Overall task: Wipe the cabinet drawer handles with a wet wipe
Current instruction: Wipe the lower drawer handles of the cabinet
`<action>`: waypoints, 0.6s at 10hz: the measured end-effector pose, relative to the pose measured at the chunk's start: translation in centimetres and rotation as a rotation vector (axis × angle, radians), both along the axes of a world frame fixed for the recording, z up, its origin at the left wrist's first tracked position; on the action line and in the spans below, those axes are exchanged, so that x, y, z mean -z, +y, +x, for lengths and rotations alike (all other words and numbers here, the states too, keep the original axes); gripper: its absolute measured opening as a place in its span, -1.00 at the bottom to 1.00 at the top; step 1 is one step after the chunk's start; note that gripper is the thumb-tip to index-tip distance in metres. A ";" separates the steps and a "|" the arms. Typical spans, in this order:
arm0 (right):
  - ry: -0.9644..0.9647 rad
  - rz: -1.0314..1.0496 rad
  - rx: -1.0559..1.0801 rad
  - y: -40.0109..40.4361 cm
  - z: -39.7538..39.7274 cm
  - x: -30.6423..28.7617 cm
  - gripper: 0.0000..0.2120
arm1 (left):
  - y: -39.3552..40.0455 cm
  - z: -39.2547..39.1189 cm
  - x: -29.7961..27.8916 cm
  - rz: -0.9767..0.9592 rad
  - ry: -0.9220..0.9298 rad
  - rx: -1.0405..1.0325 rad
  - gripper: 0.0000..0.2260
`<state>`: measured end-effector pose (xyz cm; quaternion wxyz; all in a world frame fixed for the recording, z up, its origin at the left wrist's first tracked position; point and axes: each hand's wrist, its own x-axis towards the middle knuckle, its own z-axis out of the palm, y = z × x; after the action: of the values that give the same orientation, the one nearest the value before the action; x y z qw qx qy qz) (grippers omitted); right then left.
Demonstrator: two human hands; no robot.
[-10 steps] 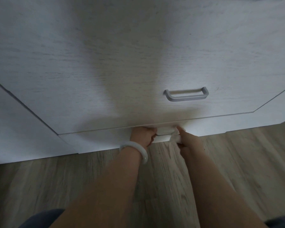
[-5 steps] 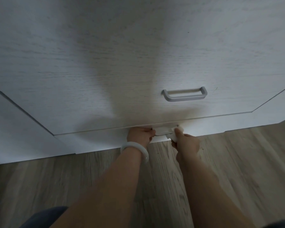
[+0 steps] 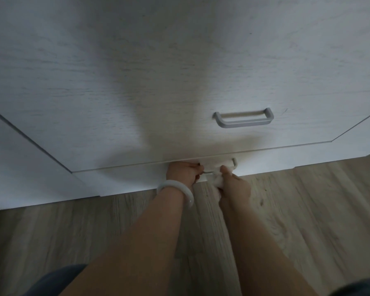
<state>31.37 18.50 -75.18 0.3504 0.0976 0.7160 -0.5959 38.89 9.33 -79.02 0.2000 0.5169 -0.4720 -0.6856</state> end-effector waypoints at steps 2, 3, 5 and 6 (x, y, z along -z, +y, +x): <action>-0.041 0.000 -0.006 -1.2 -0.5 0.8 -0.80 | -0.2 0.5 -0.3 -0.039 -0.055 0.039 -0.62; -0.108 -0.073 -0.074 -1.3 1.7 1.4 -0.88 | -0.3 0.6 -0.9 0.001 -0.049 0.048 -0.78; -0.047 -0.064 -0.029 -0.5 -1.9 0.5 -0.80 | 0.0 0.3 -0.8 0.003 -0.022 0.057 -0.50; -0.085 -0.027 -0.005 -1.4 0.3 1.0 -0.82 | -0.3 0.4 -1.0 0.015 -0.027 0.035 -0.54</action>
<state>31.66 17.13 -76.18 0.3832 0.1161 0.6928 -0.5998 39.32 9.04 -77.99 0.1777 0.5193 -0.4787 -0.6852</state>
